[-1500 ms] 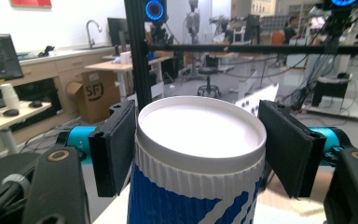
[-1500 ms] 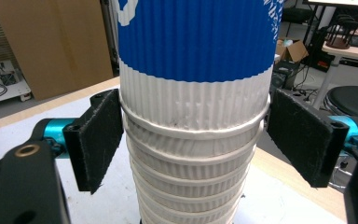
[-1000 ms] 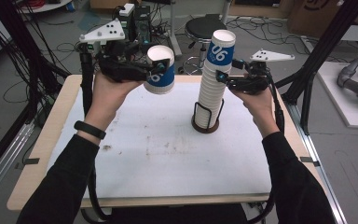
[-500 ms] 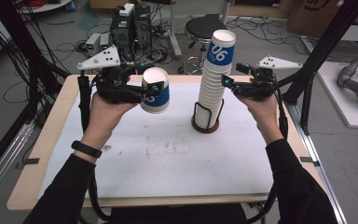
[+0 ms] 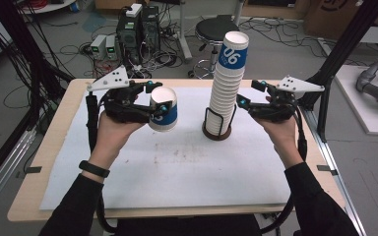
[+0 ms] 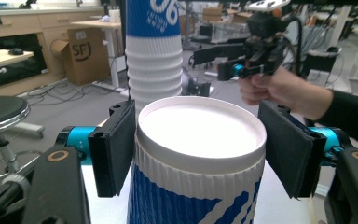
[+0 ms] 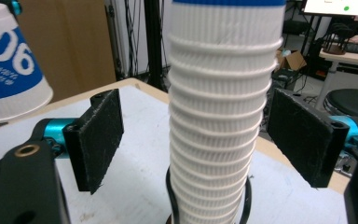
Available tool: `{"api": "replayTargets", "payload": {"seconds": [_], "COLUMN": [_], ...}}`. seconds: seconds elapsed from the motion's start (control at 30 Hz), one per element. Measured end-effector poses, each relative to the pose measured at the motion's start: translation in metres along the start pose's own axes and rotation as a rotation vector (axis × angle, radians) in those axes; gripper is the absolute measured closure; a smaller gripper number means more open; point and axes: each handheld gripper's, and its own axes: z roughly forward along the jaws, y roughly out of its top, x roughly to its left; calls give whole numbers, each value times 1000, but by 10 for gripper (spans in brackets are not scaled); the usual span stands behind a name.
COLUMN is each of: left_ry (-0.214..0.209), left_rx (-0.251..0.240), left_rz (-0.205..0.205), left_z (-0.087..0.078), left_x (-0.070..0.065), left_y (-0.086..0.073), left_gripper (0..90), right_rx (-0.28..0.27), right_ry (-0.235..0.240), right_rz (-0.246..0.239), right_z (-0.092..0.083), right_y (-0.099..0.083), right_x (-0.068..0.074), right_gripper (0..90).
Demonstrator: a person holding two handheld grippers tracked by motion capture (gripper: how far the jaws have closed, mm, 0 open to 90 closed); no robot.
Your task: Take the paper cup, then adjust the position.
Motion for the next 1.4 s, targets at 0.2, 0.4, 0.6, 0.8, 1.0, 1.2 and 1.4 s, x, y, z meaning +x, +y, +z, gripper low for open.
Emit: {"api": "replayTargets", "payload": {"seconds": [0.2, 0.4, 0.6, 0.8, 1.0, 1.2, 1.4], "left_ry": [8, -6, 5, 12, 8, 0, -19], "left_rx": [33, 39, 10, 21, 19, 27, 22], "left_rz": [14, 11, -15, -49, -43, -42, -42], "left_z": [0, 5, 2, 1, -1, -1, 1], "left_x": [-1, -3, -4, 2, 2, 2, -2], "left_y": [-12, -26, -43, -60, -62, -62, -60], "left_gripper": [302, 301, 302, 301, 302, 302, 301], "right_rx": [-13, -23, -18, -8, 22, 40, 26], "right_ry": [13, 30, 37, 52, 62, 76, 113], "right_rz": [-12, -8, -10, -5, 8, -1, -19], "right_z": [-1, 1, -1, -3, -6, -6, -7], "right_y": [-12, -22, -29, -39, -51, -56, -55], "right_x": [13, 22, 25, 25, 23, 24, 29], "right_gripper": [192, 192, 192, 192, 192, 192, 192]}}
